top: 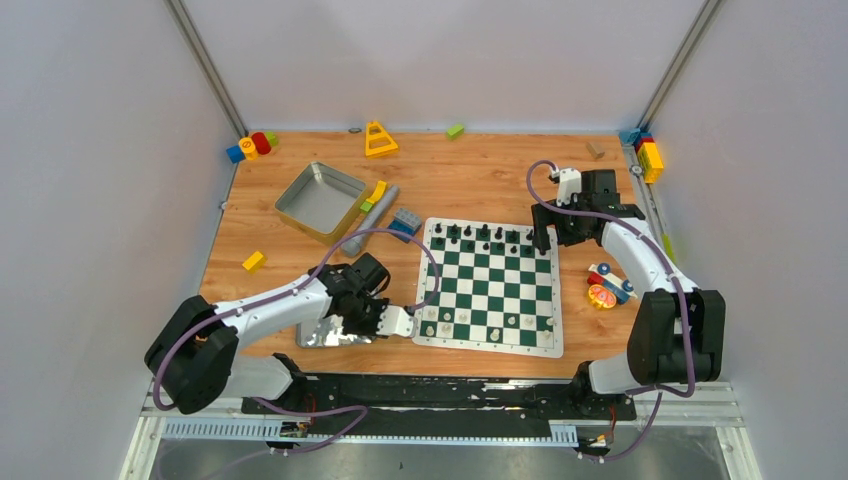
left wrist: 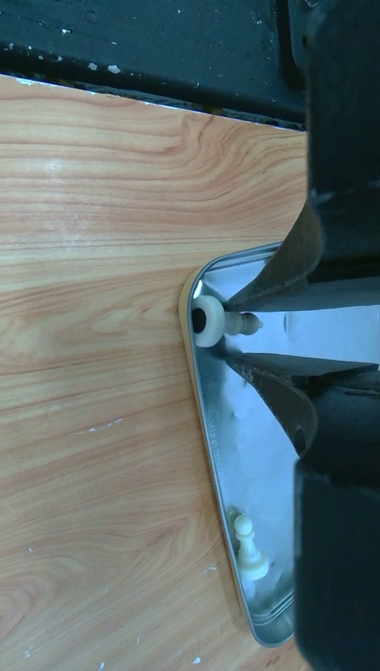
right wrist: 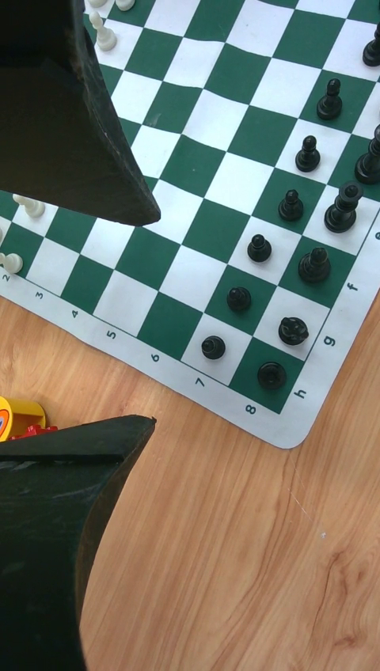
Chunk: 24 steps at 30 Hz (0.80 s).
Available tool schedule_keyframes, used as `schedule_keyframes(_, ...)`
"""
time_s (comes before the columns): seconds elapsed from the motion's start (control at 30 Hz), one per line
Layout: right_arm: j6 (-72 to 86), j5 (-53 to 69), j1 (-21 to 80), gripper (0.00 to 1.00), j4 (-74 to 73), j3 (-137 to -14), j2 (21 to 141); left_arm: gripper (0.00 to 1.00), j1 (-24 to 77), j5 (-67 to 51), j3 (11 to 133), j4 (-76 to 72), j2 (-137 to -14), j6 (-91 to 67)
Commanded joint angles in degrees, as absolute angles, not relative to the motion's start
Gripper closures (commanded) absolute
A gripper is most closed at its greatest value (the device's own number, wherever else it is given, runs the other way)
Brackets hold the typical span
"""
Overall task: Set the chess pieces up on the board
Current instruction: Pick up the chess piece from the storage box.
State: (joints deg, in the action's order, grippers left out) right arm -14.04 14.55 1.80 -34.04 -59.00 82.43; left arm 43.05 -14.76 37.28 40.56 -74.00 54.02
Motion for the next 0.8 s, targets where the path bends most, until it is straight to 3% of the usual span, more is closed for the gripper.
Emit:
schedule_keyframes(0.0, -14.59, 14.8, 2.1, 0.09, -34.22, -61.43, 82.88, 0.71, 43.34, -15.33, 36.45, 38.28, -73.68, 52.38)
schedule_keyframes(0.37, -13.73, 22.77, 2.13, 0.1, -34.78, -62.65, 80.96, 0.93, 43.01, -10.61, 36.8, 36.63, -69.62, 48.51)
schedule_keyframes(0.77, -9.07, 63.05, 3.6, 0.1, -31.43, -66.66, 83.23, 0.96, 41.84, -14.1, 50.88, 38.82, -69.13, 39.66)
